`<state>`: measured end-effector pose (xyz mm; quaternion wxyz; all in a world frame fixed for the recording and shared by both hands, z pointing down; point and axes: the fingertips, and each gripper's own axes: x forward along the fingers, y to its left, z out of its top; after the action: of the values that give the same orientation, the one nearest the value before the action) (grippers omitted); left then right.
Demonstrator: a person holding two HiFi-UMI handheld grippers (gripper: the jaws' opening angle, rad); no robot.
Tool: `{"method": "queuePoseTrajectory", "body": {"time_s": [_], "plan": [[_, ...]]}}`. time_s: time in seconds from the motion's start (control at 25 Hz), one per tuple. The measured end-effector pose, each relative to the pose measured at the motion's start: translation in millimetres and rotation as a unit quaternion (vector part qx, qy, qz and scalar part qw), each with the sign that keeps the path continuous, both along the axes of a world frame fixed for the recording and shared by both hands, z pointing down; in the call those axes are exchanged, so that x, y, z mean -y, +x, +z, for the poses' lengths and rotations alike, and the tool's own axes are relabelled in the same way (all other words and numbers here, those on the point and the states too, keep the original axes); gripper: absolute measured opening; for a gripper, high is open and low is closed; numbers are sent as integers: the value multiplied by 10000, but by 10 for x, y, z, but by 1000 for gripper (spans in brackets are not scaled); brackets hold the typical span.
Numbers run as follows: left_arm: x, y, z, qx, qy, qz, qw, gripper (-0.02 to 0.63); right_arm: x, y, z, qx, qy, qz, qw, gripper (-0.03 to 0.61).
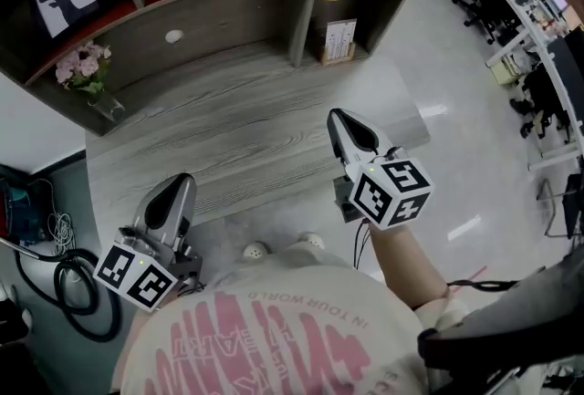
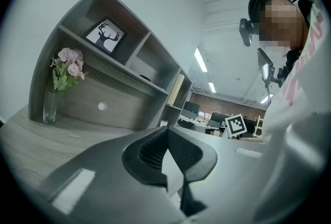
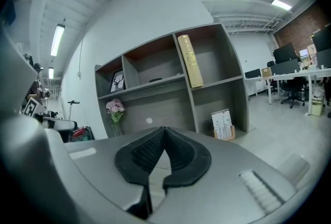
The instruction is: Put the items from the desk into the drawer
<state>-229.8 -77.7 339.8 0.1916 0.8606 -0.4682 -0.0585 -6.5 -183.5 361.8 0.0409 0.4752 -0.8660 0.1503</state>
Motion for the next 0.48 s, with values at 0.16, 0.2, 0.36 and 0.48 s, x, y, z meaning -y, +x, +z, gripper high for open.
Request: {"method": "queuePoseTrajectory", "body": {"time_s": [0.16, 0.2, 0.36, 0.48], "plan": [[13, -299, -44, 33, 78, -23, 10000, 20, -56, -388, -124, 128, 164, -211, 9996, 5], [16, -355, -58, 50, 91, -25, 9999, 20, -71, -470, -156, 156, 182, -259, 9994, 5], [45, -494, -126, 104, 145, -68, 9998, 20, -143, -734, -229, 134, 176, -519, 9984, 5], [132, -541, -184, 72, 206, -103, 9997, 20, -97, -835, -231, 51, 144, -657, 9977, 5]]}}
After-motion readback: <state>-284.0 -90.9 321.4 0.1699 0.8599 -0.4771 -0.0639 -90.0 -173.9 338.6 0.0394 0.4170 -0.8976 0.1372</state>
